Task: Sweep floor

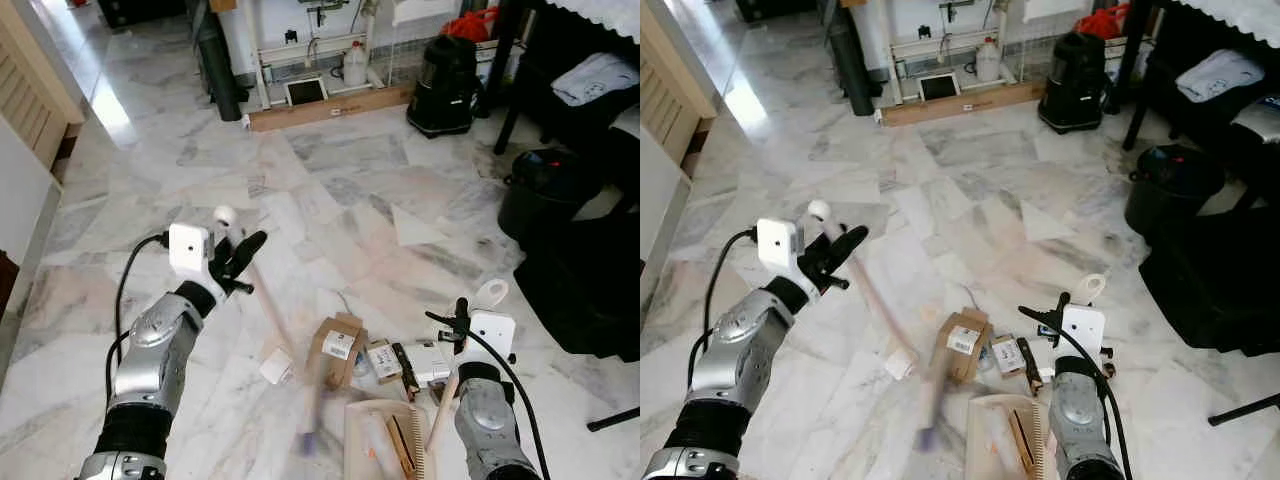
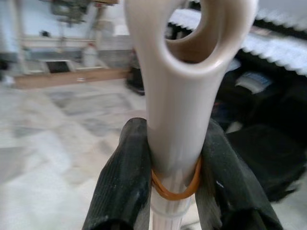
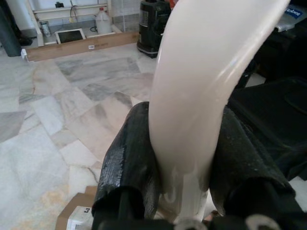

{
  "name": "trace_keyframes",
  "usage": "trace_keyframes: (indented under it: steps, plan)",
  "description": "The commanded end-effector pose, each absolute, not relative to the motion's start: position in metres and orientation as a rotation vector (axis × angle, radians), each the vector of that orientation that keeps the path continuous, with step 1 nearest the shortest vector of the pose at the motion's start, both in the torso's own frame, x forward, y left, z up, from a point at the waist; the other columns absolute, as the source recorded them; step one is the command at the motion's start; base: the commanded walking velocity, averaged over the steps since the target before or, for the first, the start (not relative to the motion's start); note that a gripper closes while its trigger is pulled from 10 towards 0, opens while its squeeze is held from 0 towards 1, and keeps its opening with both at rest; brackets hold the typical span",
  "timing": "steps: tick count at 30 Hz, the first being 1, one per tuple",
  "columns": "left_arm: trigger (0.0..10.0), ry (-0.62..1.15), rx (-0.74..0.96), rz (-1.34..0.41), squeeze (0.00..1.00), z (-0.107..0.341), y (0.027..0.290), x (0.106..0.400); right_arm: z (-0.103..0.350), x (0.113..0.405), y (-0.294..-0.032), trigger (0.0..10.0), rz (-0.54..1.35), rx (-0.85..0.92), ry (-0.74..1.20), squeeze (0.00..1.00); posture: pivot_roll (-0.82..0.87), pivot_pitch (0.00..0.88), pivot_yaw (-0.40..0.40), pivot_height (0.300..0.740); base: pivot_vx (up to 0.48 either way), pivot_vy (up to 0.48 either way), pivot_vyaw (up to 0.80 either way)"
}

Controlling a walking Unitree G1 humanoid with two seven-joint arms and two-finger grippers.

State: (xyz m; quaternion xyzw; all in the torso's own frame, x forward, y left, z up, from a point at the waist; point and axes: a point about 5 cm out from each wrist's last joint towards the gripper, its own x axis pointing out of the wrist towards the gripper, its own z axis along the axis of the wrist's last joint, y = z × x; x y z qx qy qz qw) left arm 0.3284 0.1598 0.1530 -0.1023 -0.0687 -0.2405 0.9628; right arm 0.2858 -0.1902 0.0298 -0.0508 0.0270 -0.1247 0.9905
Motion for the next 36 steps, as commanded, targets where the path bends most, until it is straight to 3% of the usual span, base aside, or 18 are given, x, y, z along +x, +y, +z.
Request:
trace_keyframes:
  steps: [1, 36]
  plan:
    - [10.0, -0.155, -0.217, -0.506, 0.00, 0.161, 0.161, 0.328, 0.009, 0.274, -0.184, 10.0, -0.253, -0.065, 0.167, 0.00, 0.10, 0.057, 0.099, 0.740, 0.000, 0.000, 0.00]
    - [10.0, 0.128, -0.263, -0.720, 0.00, 0.126, 0.147, 0.305, 0.009, 0.276, -0.183, 10.0, -0.257, -0.058, 0.172, 0.00, 0.11, 0.056, 0.104, 0.740, 0.000, 0.000, 0.00]
